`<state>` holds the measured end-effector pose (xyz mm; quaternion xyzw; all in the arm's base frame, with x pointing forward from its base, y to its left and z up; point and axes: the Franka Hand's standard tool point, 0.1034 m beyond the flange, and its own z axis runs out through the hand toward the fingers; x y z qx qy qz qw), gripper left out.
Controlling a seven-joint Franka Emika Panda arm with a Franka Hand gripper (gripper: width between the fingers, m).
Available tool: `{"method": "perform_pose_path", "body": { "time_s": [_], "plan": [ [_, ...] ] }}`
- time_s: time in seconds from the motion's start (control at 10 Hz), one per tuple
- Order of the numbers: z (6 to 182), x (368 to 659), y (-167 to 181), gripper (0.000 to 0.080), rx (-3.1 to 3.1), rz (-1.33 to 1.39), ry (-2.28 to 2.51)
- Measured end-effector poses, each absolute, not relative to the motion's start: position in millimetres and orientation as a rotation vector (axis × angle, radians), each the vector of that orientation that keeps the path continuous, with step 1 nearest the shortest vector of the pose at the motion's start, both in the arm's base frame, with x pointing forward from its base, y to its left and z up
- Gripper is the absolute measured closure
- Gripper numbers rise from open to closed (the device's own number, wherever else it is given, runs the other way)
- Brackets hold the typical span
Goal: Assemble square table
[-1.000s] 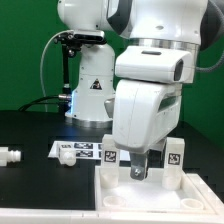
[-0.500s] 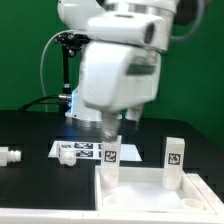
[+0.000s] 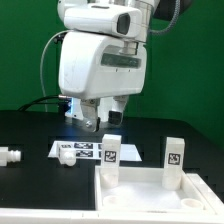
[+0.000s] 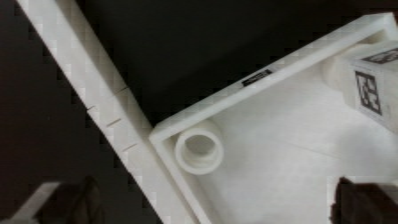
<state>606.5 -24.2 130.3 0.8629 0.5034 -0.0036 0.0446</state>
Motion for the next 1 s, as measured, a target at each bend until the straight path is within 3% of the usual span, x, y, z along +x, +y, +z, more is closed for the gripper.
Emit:
{"method": "perform_pose_path", "body": {
  "time_s": [0.3,1.0],
  "plan": [
    [131.8,590,-49,0.0151,2.705,-0.048,1.425],
    [127.6,598,-45,0.0151,2.702,-0.006,1.404]
  ]
}}
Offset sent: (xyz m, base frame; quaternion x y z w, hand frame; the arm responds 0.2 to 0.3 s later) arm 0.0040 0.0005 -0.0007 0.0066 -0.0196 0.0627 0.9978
